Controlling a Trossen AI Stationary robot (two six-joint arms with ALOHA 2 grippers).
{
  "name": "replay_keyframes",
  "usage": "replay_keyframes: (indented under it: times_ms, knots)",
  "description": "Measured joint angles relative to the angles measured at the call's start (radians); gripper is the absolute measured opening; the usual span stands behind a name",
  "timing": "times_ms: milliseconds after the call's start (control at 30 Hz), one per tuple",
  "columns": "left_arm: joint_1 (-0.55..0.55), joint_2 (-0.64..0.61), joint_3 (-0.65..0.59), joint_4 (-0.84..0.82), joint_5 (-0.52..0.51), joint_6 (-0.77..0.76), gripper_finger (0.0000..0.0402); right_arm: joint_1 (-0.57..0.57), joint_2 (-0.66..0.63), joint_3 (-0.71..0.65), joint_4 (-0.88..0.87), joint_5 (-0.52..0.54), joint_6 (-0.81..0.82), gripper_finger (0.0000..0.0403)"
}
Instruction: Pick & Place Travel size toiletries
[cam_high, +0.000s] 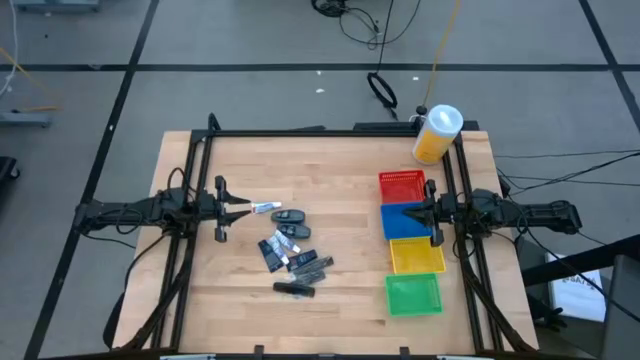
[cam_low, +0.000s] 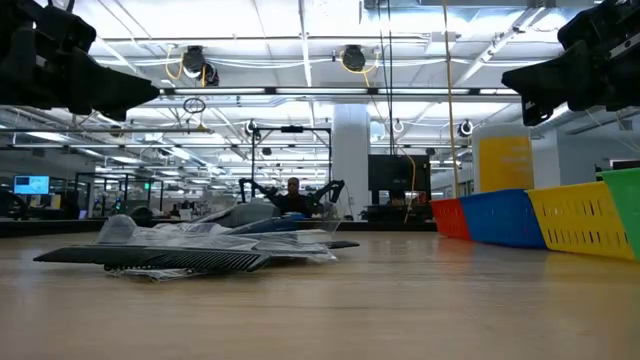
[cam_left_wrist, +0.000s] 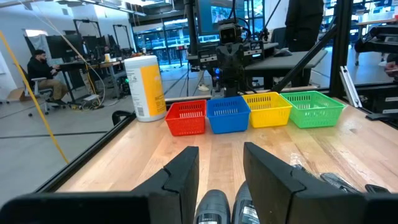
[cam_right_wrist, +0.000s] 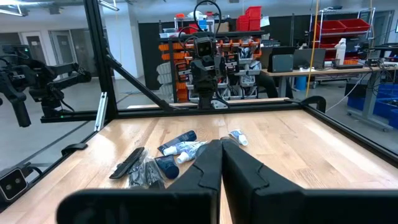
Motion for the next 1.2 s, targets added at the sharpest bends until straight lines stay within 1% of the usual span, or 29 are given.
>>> replay_keyframes:
  times_ms: [767,867,933,967,1033,1100,1200]
  knots:
    - [0.000,0.000,0.000,0.002,-0.002,0.003,0.0127,0.000,0.000,0.000,0.000,0.000,0.000,0.0004]
    - [0.000,0.000,0.000,0.062,-0.032,0.062,0.0127,0.000,0.000,0.000,0.000,0.000,0.000,0.0004]
    - [0.000,0.000,0.000,0.121,-0.033,0.076,0.0127,0.000,0.000,0.000,0.000,0.000,0.000,0.0004]
    - [0.000,0.000,0.000,0.153,-0.028,0.058,0.0127,0.000,0.000,0.000,0.000,0.000,0.000,0.0004]
    - [0.000,0.000,0.000,0.218,-0.003,-0.027,0.0127,0.000,0.000,0.000,0.008,0.000,0.000,0.0004]
    - [0.000,0.001,-0.001,0.289,0.008,-0.109,0.0127,0.000,0.000,0.000,0.065,0.000,0.019,0.0004]
    - [-0.001,0.006,0.001,0.412,0.021,-0.263,0.0127,0.004,0.000,0.000,0.133,0.000,0.213,0.0004]
